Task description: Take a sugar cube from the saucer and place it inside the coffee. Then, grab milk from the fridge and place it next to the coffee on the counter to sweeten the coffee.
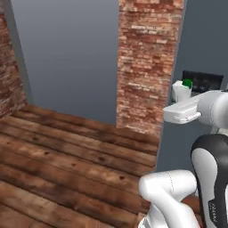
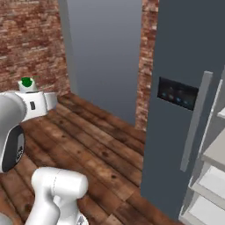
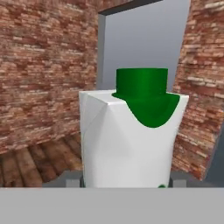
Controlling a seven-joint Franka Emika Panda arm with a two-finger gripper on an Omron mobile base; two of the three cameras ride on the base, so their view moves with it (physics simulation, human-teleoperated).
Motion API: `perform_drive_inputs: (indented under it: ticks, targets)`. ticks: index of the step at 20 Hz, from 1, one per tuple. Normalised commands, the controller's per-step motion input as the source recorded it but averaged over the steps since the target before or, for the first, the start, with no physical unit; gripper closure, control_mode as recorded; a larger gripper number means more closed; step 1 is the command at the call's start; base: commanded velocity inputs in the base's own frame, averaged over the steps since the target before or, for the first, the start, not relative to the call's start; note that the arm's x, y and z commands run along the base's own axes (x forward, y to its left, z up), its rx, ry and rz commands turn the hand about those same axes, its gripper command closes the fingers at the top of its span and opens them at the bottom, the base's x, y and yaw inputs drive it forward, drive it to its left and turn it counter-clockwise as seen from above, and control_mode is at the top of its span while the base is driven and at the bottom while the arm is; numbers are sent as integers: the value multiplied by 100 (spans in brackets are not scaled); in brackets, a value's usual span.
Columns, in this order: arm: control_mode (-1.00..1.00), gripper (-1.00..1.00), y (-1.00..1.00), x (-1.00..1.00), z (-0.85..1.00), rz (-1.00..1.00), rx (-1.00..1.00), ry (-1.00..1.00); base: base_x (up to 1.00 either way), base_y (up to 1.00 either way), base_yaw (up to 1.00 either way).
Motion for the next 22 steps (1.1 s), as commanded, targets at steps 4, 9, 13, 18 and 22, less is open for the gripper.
perform_drive_inputs:
  ticks: [4,9,13,18,22]
  targets:
    - [100,100,0,0,0,0,0,0,-39,54,76]
    - [100,100,0,0,0,0,0,0,-34,37,76]
    - [100,100,0,0,0,0,0,0,-20,83,69]
    - [100,100,0,0,0,0,0,0,25,34,58]
    - [100,100,0,0,0,0,0,0,39,-2,56]
